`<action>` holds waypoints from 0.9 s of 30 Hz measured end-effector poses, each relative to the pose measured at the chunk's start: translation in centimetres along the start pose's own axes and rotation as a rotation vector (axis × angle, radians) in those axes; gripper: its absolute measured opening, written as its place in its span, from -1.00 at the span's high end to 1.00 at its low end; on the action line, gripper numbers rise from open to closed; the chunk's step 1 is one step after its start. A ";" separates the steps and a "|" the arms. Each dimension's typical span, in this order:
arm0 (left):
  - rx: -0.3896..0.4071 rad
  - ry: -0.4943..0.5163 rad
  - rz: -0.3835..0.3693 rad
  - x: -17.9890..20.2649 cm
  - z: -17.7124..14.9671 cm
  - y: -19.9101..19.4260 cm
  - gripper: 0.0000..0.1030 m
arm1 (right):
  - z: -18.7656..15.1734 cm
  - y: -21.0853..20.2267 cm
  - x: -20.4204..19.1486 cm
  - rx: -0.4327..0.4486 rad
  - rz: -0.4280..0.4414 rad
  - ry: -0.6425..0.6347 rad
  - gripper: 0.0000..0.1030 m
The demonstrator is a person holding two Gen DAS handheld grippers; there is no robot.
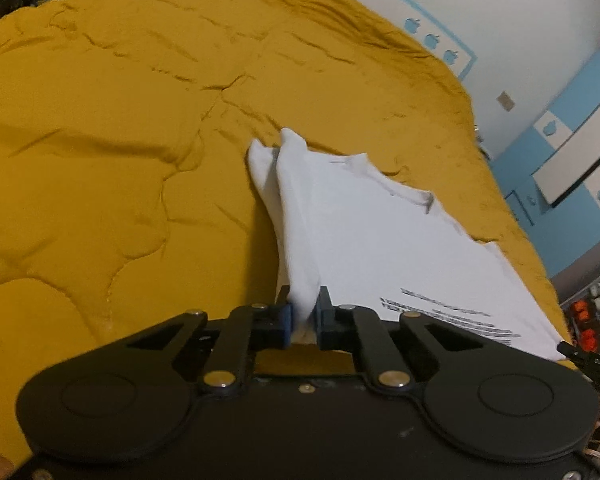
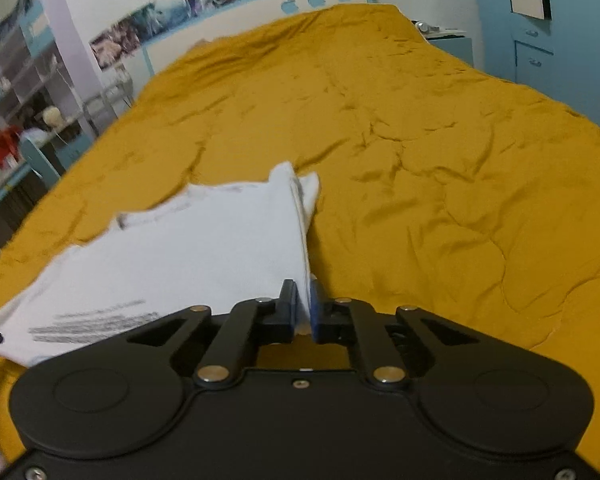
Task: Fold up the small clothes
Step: 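Grasp the folded edge with both tools, pull it straight and release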
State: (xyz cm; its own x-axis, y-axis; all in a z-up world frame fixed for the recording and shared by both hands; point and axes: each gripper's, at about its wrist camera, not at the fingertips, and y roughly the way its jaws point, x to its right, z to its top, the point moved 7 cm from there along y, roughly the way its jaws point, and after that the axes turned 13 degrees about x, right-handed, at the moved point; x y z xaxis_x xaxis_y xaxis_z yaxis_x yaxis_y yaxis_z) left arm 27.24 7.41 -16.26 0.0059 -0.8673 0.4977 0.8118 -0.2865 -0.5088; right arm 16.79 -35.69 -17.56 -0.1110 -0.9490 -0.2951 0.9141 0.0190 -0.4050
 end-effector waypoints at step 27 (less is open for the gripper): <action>-0.001 0.131 -0.061 5.0 -2.1 1.6 -0.03 | -1.6 1.0 -7.3 0.001 0.151 -0.122 0.31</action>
State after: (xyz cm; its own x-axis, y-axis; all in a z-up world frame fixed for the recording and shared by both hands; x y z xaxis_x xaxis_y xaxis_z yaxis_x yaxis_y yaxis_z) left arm 27.37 1.73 -16.03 -0.1198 -0.8942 0.4314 0.8078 -0.3404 -0.4812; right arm 17.86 -28.28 -17.22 0.0758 -0.9665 -0.2452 0.9171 0.1641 -0.3634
